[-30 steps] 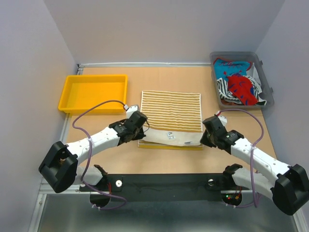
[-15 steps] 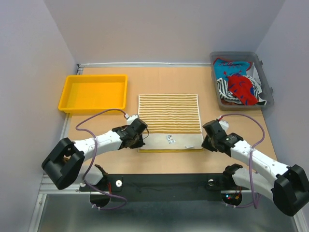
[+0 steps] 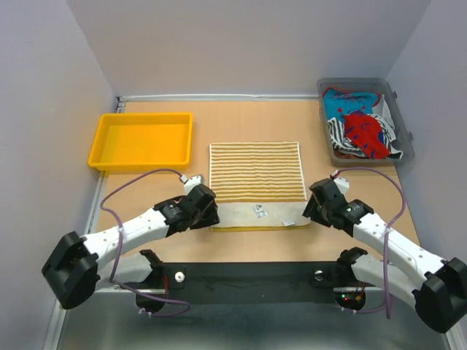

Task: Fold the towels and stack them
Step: Fold the towel

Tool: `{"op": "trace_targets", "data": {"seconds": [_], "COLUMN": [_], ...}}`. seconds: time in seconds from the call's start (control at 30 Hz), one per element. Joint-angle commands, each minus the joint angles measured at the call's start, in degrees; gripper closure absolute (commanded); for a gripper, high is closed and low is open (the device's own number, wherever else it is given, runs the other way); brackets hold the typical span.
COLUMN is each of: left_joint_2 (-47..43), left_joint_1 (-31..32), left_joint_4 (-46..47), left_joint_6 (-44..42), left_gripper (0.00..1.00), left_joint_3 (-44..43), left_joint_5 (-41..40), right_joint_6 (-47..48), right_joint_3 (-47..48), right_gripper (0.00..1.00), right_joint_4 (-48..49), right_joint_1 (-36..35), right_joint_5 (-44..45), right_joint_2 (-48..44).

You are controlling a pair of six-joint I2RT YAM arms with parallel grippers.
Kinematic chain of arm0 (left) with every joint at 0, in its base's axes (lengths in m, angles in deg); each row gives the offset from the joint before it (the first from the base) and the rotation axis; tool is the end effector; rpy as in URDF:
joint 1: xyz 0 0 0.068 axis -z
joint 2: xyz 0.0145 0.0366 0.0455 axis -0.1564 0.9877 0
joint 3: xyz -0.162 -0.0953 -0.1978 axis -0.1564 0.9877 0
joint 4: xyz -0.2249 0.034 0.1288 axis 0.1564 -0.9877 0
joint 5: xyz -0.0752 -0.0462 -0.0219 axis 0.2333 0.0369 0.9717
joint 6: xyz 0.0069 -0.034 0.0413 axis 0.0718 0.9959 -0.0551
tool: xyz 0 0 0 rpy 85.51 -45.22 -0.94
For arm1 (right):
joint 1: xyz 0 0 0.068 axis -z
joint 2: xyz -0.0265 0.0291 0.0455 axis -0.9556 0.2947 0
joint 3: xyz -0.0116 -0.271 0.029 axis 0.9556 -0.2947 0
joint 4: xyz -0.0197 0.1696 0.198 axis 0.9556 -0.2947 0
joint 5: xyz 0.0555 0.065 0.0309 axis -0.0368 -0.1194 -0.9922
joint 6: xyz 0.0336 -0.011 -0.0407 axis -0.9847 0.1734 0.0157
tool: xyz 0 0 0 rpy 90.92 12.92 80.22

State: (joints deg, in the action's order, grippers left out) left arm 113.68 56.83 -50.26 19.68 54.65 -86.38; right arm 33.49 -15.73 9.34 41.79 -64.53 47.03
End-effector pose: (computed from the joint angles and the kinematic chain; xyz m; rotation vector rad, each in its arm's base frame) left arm 0.1484 -0.1548 0.1846 -0.1468 2.5357 -0.5168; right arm 0.1452 0.0745 0.1830 0.5404 2.4923 0.1281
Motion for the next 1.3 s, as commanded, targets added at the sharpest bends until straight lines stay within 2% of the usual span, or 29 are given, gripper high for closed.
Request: {"op": "trace_targets", "data": {"seconds": [0.0, 0.1, 0.2, 0.27, 0.43, 0.57, 0.7, 0.8, 0.9, 0.93, 0.97, 1.03, 1.1, 1.17, 1.2, 1.27], "left_joint_2": [-7.3, -8.6, -4.1, -0.9, 9.1, 12.3, 10.7, 5.0, -1.6, -4.4, -5.7, -8.5, -9.0, -4.4, -4.3, 1.7], "left_joint_1": [0.4, 0.6, 0.6, 0.6, 0.6, 0.6, 0.6, 0.6, 0.6, 0.6, 0.6, 0.4, -0.2, -3.3, -3.3, -8.2], "left_joint_4": [-6.3, -6.0, -1.6, 2.4, 8.4, 9.0, 8.7, 8.1, 5.5, 4.2, 2.0, 0.5, 1.2, 4.0, 5.2, 10.0], "left_joint_6": [1.6, 1.2, -0.7, -1.8, -2.9, -2.4, -0.4, 1.7, 3.1, 3.1, 3.0, 2.1, 1.1, -2.6, -4.4, -9.0], "left_gripper": [0.39, 0.39, 0.46, 0.54, 0.69, 0.74, 0.75, 0.75, 0.74, 0.70, 0.60, 0.53, 0.51, 0.51, 0.51, 0.51], "left_joint_3": [-1.8, -4.6, -6.6, -7.5, -5.9, -2.5, 3.5, 8.1, 9.2, 8.5, 6.5, 2.0, -1.5, -6.8, -8.5, -13.2], "left_joint_5": [-2.0, -1.4, -0.4, 0.5, 2.7, 4.0, 6.3, 8.4, 8.6, 8.0, 7.4, 4.0, 2.1, -0.2, -0.2, 1.2], "right_joint_6": [3.6, 5.2, 4.0, 2.8, -1.4, -5.8, -9.2, -11.2, -11.0, -9.1, -8.2, -3.7, -0.1, 3.7, 3.7, 5.9], "right_joint_3": [6.9, 8.6, 7.4, 5.9, -1.2, -5.5, -7.6, -7.3, -5.3, -2.8, -1.2, 4.5, 7.7, 10.7, 11.7, 14.9], "right_gripper": [0.46, 0.48, 0.58, 0.61, 0.62, 0.62, 0.59, 0.59, 0.58, 0.56, 0.56, 0.52, 0.48, 0.39, 0.39, 0.36], "right_joint_4": [-0.3, 1.9, 4.7, 6.9, 10.6, 10.5, 8.3, 4.8, 2.1, 2.0, 2.1, 4.2, 8.2, 15.8, 18.6, 26.3], "right_joint_1": [0.2, 0.2, 0.2, 0.2, 0.2, 0.5, 1.1, 1.3, 1.2, 1.3, 1.3, 1.3, 1.2, 1.4, 1.4, 1.8], "right_joint_5": [0.6, -3.3, -5.4, -5.4, -4.1, -4.0, -6.4, -5.9, -4.6, -4.5, -3.9, -3.8, -4.3, -4.8, -5.3, -5.9], "right_joint_2": [-2.3, -1.2, 0.8, 1.7, 4.8, 5.8, 2.6, -1.4, -4.6, -6.0, -6.0, -4.4, -2.1, 2.1, 4.0, 11.2]}}
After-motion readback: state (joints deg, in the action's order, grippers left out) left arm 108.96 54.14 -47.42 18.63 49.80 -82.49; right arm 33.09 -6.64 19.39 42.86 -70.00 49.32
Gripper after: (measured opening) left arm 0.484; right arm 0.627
